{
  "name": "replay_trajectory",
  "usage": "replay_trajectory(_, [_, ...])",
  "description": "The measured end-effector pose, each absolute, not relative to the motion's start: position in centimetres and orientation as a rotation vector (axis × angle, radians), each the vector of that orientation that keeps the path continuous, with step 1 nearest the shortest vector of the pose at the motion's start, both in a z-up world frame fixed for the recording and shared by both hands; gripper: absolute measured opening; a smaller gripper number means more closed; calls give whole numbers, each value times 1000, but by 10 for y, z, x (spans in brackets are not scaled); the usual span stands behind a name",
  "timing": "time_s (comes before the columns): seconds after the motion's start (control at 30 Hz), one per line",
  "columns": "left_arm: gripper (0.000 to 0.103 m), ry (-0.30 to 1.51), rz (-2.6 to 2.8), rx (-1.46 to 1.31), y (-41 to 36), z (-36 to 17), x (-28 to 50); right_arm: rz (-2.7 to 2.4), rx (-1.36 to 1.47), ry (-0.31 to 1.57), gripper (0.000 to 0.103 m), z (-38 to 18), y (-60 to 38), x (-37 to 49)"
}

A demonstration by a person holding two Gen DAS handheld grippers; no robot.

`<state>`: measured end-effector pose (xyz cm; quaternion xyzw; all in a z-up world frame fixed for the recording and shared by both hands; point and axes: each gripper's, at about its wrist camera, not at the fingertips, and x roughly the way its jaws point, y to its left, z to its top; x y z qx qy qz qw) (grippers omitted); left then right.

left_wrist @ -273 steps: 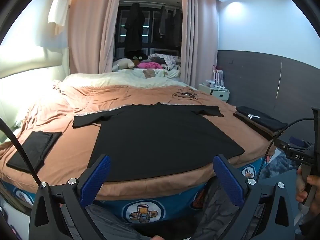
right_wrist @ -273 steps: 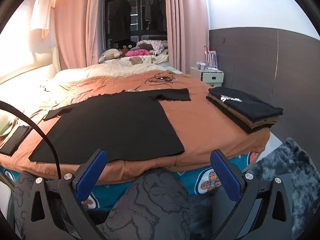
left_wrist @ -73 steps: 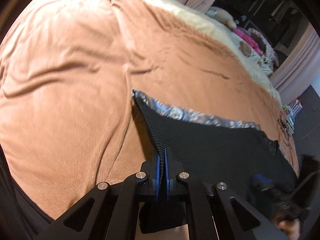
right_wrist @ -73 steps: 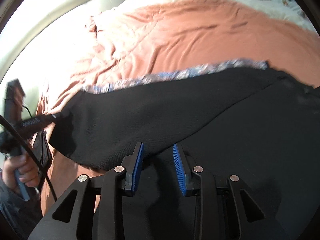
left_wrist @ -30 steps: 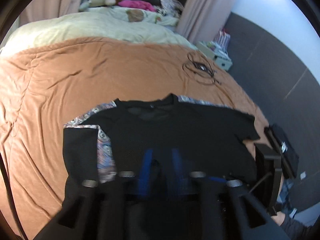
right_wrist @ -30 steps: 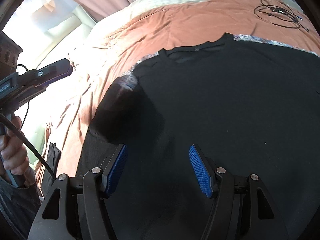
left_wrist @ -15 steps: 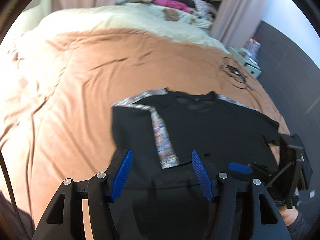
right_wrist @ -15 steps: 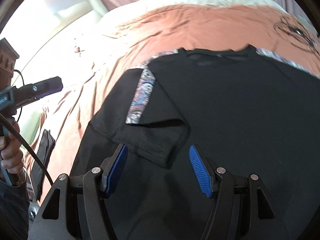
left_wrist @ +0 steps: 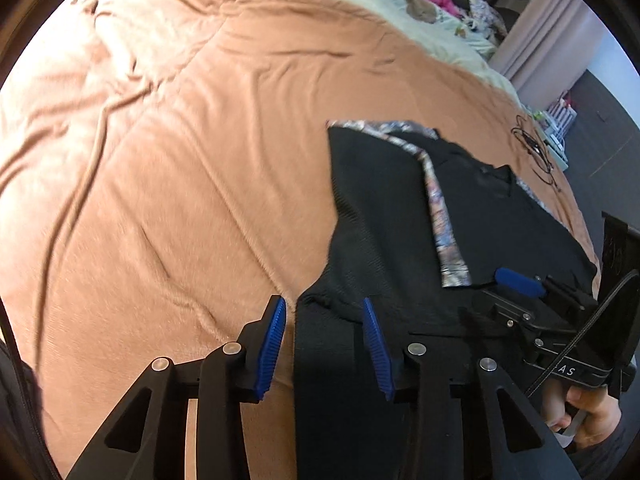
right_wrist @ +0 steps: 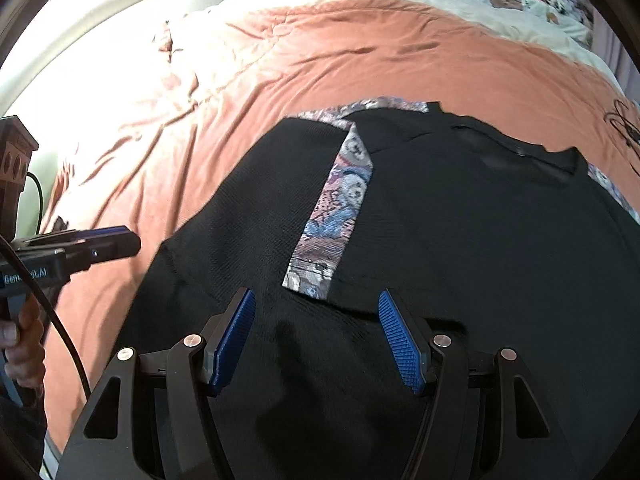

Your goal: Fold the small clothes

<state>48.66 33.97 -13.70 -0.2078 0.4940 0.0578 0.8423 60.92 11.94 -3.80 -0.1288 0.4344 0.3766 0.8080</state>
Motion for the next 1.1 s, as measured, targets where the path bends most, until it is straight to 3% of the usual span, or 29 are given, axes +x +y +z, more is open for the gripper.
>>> replay_trajectory(0.17, [33,1071,126,-458,342,-159,492,767,-333,934,62,-54,141,614])
replay_trajectory(0.23, [28,1083,135,-473,345,-167,492,734,-344,924,47,-55,144,618])
replay_trajectory(0.3, [23,1089,146,-482,348,-171,491,726,-335,930,24,-55,144,624])
replay_trajectory(0.37, [19,1083,149,-497,351,-172,489,736,-307,936,10,-50,140,631])
replay_trajectory(0.67, [16,1086,170,-481,350,-172,488,612,-158,907,8,-26,83,674])
replay_trajectory(0.93, [16,1096,183,-472,347,-173,494,567,-18,1013,12,-39,43,693])
replay_trajectory(0.97, [16,1097,184,-469,347,-173,494,582,-10,1029,15,-43,42,693])
replay_trajectory(1.07, [16,1097,187,-459,345,-173,495,613,27,1054,39,-51,40,693])
replay_trajectory(1.1, [16,1097,188,-459,345,-173,495,635,48,1060,40,-55,41,691])
